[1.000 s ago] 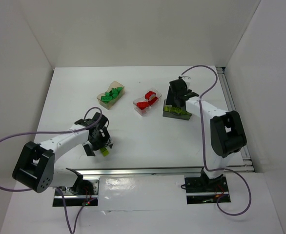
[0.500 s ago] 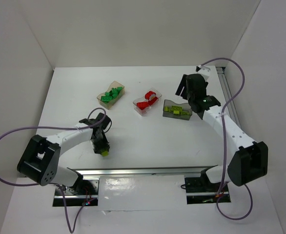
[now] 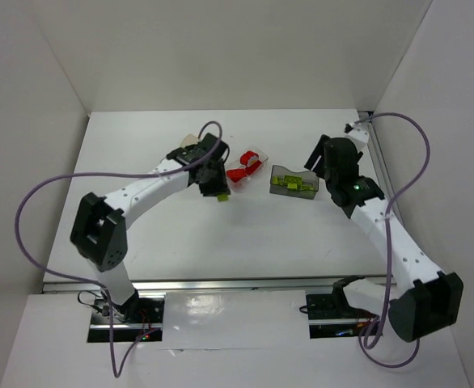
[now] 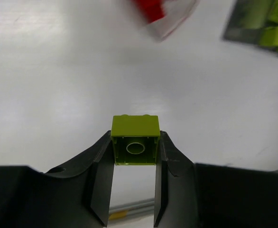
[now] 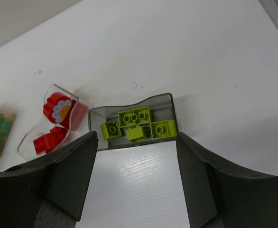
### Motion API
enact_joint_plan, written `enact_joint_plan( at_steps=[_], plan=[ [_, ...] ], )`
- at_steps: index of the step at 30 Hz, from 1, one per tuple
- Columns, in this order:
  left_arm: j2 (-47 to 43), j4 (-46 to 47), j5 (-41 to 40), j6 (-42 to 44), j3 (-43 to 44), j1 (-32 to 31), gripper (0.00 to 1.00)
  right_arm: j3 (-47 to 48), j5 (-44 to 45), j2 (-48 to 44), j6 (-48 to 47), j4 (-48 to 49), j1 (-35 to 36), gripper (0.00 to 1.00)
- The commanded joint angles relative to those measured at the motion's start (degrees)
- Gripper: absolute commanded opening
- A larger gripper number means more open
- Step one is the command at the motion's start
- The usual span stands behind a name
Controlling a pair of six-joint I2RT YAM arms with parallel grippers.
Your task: Sort the legos into containers by color
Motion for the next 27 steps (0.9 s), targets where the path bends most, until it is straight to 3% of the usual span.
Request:
enact_joint_plan(
  at_steps=[1, 6, 9, 14, 17, 18, 19, 23, 27],
  plan=[
    [7.0, -0.2, 2.2, 4.0, 11.4, -1.8, 0.08, -2.6, 5.7, -7.4, 3.3, -0.5, 0.1, 0.74],
    [22.8, 0.4, 7.1, 6.3, 31.8, -3.0, 0.09, -3.8, 9.9, -12.0, 3.3, -0.4, 1.2, 0.76],
    [30.8, 2.1, 14.0, 8.5, 42.2, -3.0, 0.11, -3.8, 12.4, -13.3, 3.3, -2.9, 1.2, 0.76],
    [37.4, 10.4, 24.1, 8.5, 48.0, -3.0, 0.18, -3.8, 13.2, -16.9, 4.0, -6.2, 1.2, 0.76],
    [39.3, 11.8, 24.1, 8.5, 49.8, -3.0, 0.35, -3.3, 13.2, -17.4, 4.0, -7.7, 1.2, 0.77],
    [39.9, 11.8, 24.1, 8.5, 51.0, -3.0, 0.43, -3.3, 13.2, -17.4, 4.0, -8.5, 1.2, 0.77],
    [39.9, 11.8, 24.1, 8.5, 51.6, -3.0, 0.58, -2.7, 13.2, -17.4, 4.0, -8.5, 1.2, 0.77],
    [42.0, 13.0, 25.7, 9.1, 53.2, -3.0, 0.93, -2.1, 13.2, -17.4, 4.0, -9.9, 1.2, 0.77],
    [40.3, 13.8, 27.7, 9.1, 52.4, -3.0, 0.96, -2.1, 13.2, -17.4, 4.0, -9.9, 1.2, 0.77]
  ],
)
